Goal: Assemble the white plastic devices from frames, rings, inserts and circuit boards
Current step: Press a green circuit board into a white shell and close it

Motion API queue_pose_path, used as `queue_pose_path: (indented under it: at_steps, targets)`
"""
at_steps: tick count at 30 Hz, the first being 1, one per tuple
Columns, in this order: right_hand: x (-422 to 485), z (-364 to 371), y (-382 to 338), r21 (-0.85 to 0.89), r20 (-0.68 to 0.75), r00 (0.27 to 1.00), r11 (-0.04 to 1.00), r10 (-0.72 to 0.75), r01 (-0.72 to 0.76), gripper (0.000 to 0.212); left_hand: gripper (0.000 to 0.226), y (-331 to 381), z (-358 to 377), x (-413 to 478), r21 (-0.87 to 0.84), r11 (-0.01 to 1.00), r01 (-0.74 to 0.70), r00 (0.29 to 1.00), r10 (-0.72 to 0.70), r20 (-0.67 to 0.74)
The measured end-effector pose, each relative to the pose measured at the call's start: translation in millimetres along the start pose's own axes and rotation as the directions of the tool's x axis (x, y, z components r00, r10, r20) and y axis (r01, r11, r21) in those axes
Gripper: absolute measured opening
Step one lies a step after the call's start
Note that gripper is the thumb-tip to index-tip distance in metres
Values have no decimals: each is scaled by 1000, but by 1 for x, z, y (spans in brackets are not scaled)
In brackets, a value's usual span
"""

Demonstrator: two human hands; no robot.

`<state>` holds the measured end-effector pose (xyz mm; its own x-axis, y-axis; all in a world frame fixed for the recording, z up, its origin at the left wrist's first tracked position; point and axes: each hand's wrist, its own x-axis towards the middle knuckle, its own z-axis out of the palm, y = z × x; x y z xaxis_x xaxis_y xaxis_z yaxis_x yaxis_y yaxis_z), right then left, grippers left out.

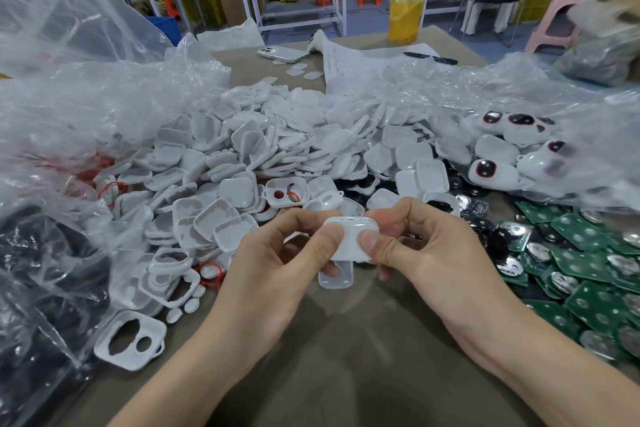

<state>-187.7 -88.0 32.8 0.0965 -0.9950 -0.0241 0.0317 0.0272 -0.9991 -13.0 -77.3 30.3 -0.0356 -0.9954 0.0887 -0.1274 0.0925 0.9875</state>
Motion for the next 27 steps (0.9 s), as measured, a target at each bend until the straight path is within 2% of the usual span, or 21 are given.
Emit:
queue_pose_path:
  at_steps: [7,12,16,18,19,21,23,25,27]
  targets:
    - [3,-3,2,18,20,999,999,37,-37,10,23,2,1,-2,1,1000,-7,1000,7,-8]
    - [11,-9,0,284,108,973,932,204,-227,30,34,1,-1,-2,-49,999,8,998,-4,68]
    - [12,-16,-2,327,235,932,881,276,-343,36,44,-5,-2,-5,64,994,-84,990,76,118]
    - [12,-18,-3,260,229,930,902,289,-344,41,43,-6,-4,-4,227,955,-191,979,168,120]
    - [11,-19,-4,178,202,937,931,283,-320,43,39,-6,-6,-4,348,899,-267,962,227,153]
    - [7,-23,-3,-85,144,955,965,260,-249,39,30,-6,-9,-6,532,749,-394,918,295,265]
    - [0,-26,-1,-303,140,964,937,225,-175,31,27,-7,-11,-13,602,661,-448,893,310,325]
    - [-8,-28,2,-393,228,964,919,135,-35,34,27,-9,-13,-22,628,611,-483,875,319,363]
    - [-12,-31,7,-505,355,934,849,37,158,48,27,-11,-14,-29,651,569,-502,863,288,414]
